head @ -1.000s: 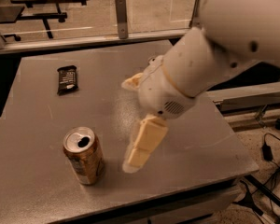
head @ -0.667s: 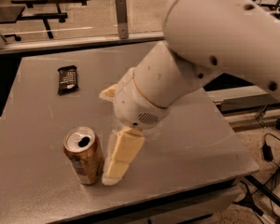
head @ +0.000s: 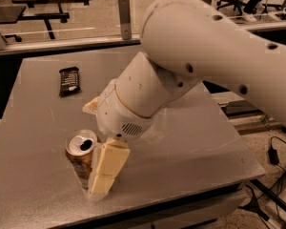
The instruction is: Move orange can near rxbar chocolate
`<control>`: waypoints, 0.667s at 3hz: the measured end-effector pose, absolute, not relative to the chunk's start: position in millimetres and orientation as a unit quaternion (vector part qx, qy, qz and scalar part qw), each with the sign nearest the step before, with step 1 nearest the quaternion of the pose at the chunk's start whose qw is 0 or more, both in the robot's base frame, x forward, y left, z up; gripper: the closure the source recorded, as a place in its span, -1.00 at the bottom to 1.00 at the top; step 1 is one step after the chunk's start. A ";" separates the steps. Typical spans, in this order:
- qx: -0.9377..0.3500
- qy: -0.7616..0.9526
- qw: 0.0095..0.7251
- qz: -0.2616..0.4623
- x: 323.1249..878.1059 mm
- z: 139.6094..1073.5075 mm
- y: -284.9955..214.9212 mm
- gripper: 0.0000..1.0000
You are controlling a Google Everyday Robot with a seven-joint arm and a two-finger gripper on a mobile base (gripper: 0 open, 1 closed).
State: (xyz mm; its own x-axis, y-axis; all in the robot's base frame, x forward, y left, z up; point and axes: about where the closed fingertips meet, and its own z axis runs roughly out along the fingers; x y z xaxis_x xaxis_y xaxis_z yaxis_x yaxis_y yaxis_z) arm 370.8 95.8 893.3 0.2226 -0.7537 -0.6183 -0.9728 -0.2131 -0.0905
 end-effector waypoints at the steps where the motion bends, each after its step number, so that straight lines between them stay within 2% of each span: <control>1: -0.746 0.574 0.237 0.243 367.3 893.5 99.8 -0.68; 2: -0.745 0.571 0.235 0.252 366.0 895.3 101.7 -0.21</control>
Offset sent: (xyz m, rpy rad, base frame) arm -0.0030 0.0052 0.0027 0.0402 0.0588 0.0294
